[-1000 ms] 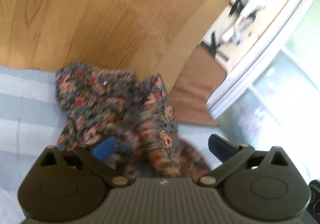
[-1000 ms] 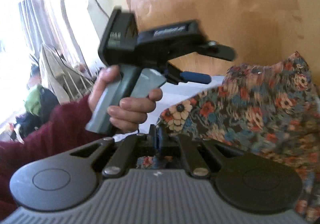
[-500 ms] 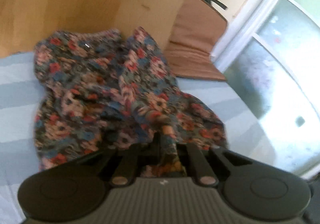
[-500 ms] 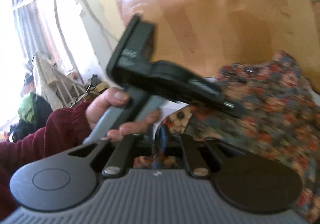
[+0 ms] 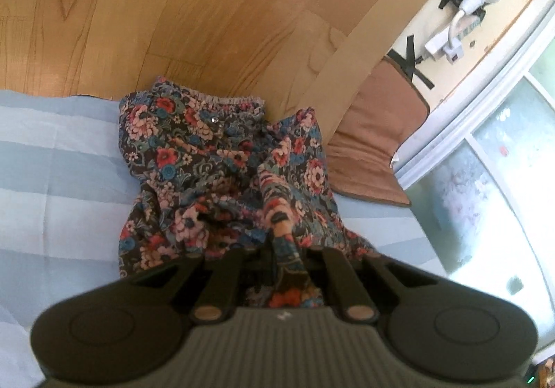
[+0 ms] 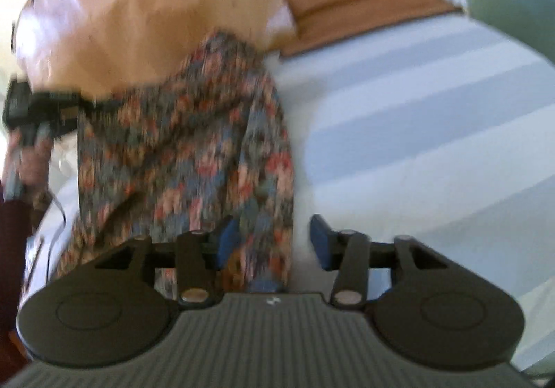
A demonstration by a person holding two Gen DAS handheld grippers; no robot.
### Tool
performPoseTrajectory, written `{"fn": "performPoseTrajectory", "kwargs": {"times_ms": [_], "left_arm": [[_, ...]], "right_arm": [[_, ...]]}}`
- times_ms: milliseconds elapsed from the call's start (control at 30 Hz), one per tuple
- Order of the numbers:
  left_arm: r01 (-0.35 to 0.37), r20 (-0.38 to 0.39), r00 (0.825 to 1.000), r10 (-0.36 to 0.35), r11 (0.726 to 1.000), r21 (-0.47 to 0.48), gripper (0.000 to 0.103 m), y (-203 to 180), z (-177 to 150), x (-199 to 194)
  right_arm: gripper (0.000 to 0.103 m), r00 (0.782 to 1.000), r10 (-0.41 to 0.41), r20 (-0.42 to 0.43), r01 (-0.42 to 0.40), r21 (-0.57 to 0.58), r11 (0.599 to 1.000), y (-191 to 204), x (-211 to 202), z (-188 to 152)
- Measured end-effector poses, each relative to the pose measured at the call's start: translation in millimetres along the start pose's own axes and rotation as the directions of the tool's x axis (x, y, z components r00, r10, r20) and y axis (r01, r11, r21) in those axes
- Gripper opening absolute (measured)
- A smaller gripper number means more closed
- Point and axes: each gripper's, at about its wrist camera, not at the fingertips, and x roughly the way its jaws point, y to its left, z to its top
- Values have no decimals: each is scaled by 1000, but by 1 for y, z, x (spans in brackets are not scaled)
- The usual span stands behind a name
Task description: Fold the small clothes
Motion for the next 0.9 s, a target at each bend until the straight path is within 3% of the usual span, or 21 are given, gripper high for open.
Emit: {"fn": "performPoseTrajectory", "kwargs": {"times_ms": [33,133,267,367,433,533,567,633,767,800,900], "left_arm": [[4,7,1000,-4,1000,-8,4,-1,3,-1],[3,38,999,-3,1000,-15,4,-4,11,-12],[-3,90,996,4,1000,-6,4,-11,28,-31],[-16,129,991,17,1000,-10,4,-12,39,-44],[-20,137,990,24,999,-34,4,-7,43,-48],[-22,110,994,28,998,-53,4,-4,39,-42],[-23,105,994,28,999,-49,4,-5,36,-40],[-14,94,995,17,999,-37,5,-8,30,-39],[28,83,996,-27,999,-22,5,-20,21,-42],[48,81,996,-47,999,-8,5,-28,19,-43],[78,70,994,-83,994,71,5,-60,11,-45]], "right_arm": [[8,1000,-12,-20,11,-21,1000,2,3,-3],[8,999,28,32,-27,-54,998,10,-17,4],[8,967,236,99,-222,-132,966,40,-58,19],[9,928,372,-19,-366,-223,903,75,-52,16],[18,887,433,-161,-460,-220,860,93,-25,6],[61,812,436,-388,-510,-108,853,99,33,-15],[61,792,434,-429,-512,-80,855,94,47,-23],[62,768,486,-418,-540,-13,842,83,46,-20],[63,781,531,-328,-554,28,832,61,18,-2],[63,792,529,-306,-546,34,837,54,12,1],[64,852,485,-197,-490,26,872,32,-7,18]]}}
